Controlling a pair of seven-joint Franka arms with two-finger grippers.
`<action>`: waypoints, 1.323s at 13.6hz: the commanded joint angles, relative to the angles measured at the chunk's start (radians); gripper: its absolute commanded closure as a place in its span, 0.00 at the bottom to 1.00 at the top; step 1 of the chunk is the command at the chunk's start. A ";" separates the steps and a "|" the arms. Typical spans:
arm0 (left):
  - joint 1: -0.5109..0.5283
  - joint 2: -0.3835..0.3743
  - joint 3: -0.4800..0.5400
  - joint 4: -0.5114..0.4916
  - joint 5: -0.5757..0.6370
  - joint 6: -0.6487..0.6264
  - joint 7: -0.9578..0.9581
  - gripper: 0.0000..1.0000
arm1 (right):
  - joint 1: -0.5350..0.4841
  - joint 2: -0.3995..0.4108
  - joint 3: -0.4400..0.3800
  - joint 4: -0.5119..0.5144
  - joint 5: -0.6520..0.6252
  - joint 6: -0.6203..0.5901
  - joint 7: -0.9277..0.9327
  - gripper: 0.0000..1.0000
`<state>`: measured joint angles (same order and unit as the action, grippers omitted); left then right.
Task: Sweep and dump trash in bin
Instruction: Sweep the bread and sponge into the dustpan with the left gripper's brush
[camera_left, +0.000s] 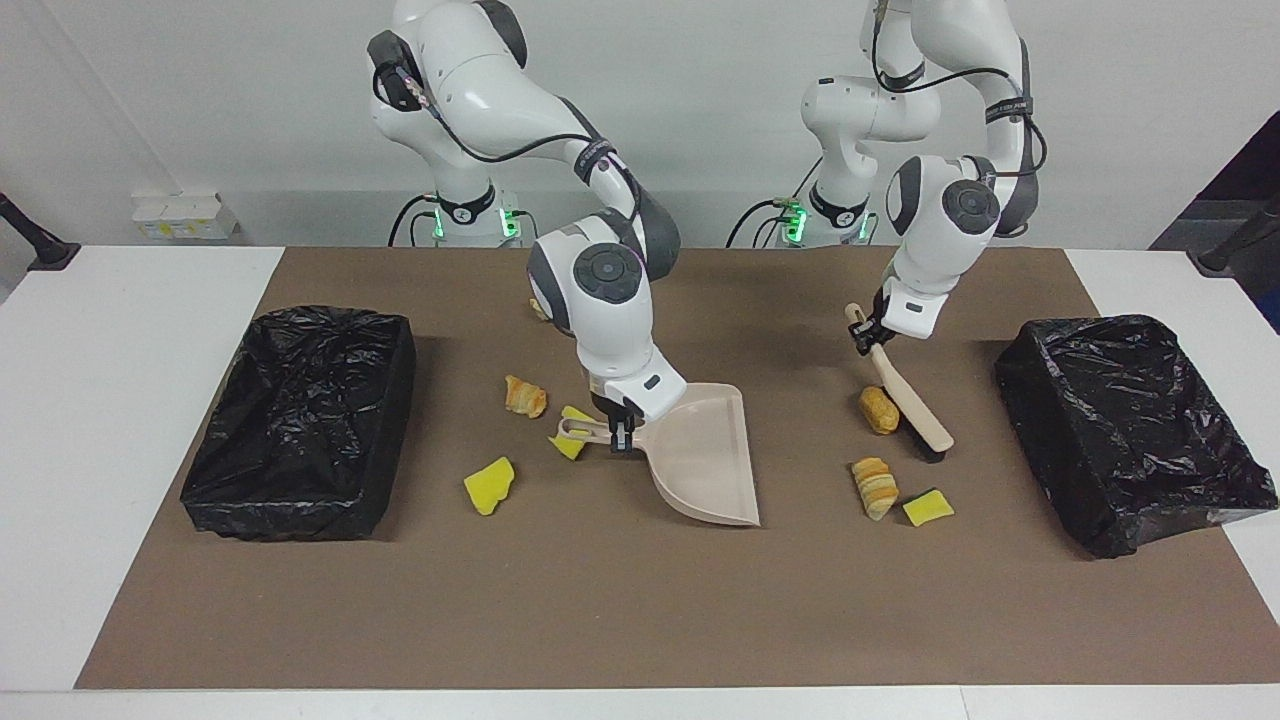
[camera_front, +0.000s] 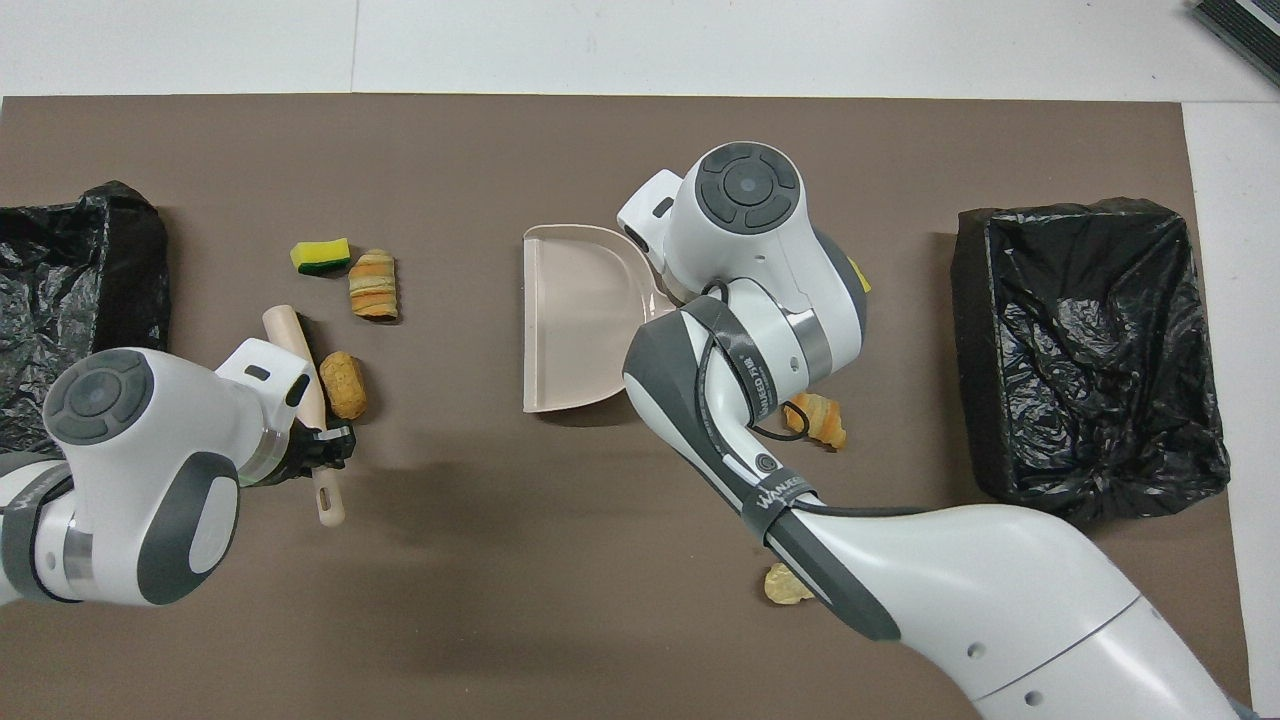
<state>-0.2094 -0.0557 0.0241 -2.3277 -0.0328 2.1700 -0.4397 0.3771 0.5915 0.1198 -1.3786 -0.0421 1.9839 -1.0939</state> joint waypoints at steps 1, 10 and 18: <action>-0.039 0.097 0.011 0.108 -0.004 -0.001 0.055 1.00 | -0.009 -0.021 0.008 -0.042 0.028 0.019 -0.043 1.00; -0.149 0.197 0.005 0.214 -0.016 0.011 0.190 1.00 | -0.003 -0.032 0.009 -0.092 0.030 0.059 -0.024 1.00; -0.300 0.231 -0.010 0.225 -0.333 0.126 0.180 1.00 | 0.002 -0.033 0.011 -0.096 0.030 0.059 0.000 1.00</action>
<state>-0.4832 0.1503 0.0081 -2.1245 -0.2934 2.2694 -0.2748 0.3832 0.5850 0.1239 -1.4391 -0.0331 2.0215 -1.1006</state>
